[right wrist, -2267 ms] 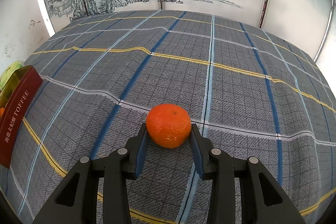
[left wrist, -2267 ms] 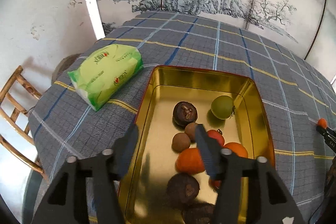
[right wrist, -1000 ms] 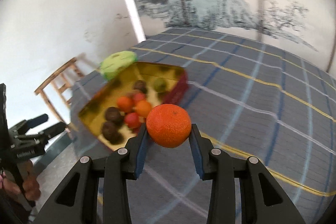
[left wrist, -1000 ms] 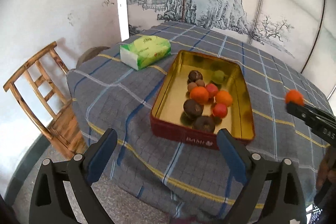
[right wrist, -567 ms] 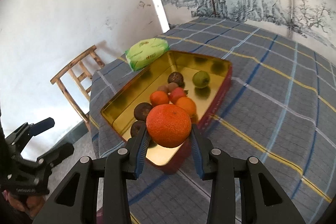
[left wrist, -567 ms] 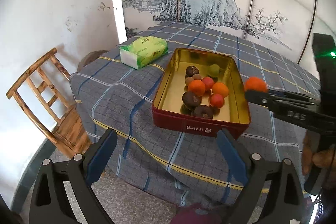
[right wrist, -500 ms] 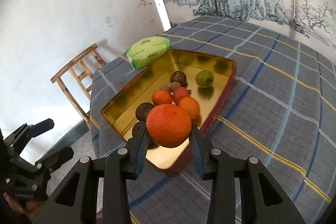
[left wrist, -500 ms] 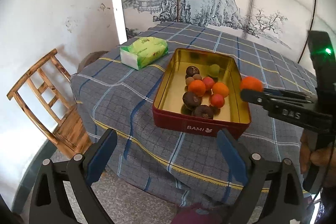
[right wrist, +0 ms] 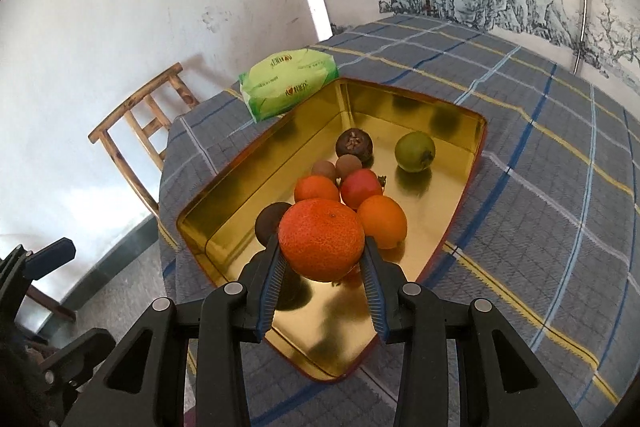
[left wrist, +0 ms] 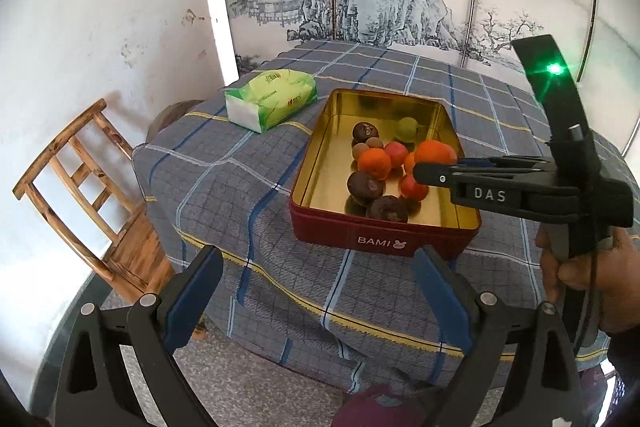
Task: Organize fruits
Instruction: 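Carry the tangerine over the tin with the right tool, then lower the tangerine into the tin and open the right tool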
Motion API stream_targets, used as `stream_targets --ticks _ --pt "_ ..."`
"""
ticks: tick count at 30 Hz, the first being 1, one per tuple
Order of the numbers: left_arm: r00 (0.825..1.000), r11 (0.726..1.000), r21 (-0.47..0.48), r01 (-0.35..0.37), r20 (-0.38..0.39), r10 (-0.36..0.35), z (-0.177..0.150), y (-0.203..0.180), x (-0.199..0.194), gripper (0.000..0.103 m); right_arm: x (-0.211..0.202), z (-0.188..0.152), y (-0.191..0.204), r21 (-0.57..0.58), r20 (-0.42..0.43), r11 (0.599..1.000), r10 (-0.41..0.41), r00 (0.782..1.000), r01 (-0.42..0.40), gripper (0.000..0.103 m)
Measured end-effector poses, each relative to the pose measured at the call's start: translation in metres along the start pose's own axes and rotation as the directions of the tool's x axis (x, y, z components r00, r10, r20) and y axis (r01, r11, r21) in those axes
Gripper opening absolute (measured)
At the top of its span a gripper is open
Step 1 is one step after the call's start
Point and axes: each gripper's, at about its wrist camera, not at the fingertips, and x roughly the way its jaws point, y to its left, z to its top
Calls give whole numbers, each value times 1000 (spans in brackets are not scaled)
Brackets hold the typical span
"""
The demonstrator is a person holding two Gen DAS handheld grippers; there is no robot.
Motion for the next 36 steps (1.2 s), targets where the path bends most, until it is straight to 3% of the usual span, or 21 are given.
stream_targets --ticks 19,26,36 --pt "1000 1000 -19 2 -29 -2 0 5 15 95 20 8 2 -2 -23 1000 0 1000 0 39" --pt "999 1000 -18 -4 -39 3 1 5 20 95 16 -7 6 -49 -25 998 -42 999 41 39" --pt "999 1000 -18 -20 -33 19 3 7 24 95 16 -14 5 -53 -32 998 -38 999 37 39"
